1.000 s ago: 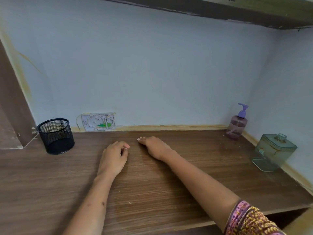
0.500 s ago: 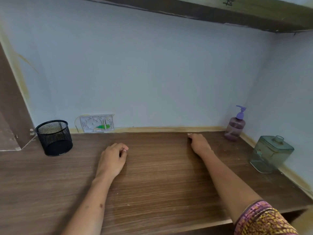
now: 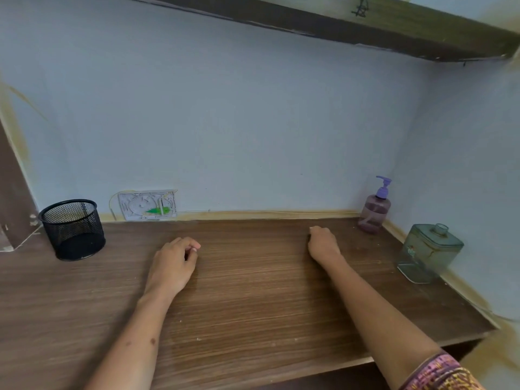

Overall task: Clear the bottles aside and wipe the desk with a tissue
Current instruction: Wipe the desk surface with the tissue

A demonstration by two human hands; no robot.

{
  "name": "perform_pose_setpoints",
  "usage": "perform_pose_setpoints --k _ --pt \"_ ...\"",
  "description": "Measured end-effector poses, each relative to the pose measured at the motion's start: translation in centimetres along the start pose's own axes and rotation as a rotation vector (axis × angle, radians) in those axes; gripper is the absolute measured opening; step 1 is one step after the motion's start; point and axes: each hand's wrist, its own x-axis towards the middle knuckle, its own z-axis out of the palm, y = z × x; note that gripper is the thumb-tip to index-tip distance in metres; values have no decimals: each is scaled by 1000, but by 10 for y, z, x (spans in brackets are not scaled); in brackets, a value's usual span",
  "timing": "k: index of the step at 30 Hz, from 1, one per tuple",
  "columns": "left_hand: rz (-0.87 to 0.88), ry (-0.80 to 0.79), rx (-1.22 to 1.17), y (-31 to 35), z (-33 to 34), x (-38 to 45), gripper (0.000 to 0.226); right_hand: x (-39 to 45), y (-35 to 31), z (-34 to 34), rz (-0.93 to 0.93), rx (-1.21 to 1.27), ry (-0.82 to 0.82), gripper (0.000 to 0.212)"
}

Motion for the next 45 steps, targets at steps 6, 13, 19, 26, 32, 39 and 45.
perform_pose_setpoints --k 6,13,19,26,32,39,45 --pt "-8 -2 -5 -2 -1 0 18 -49 -88 21 -454 60 -167 52" --pt "-12 15 -20 1 -4 -2 21 -115 -125 40 -988 48 -222 56" --pt "-3 4 -23 2 -4 -4 20 -91 -50 20 -771 14 -163 67" --pt "8 0 -16 3 -5 -5 19 -54 81 -18 -69 25 -125 56" --pt "2 -13 -4 5 -5 -6 19 -103 69 -19 33 80 -34 53" --pt "-18 -2 -26 6 -8 -12 19 -189 -12 13 -536 318 -64 54" --pt "-18 -17 -25 7 -11 -15 19 -189 -3 -4 -475 631 -48 46"
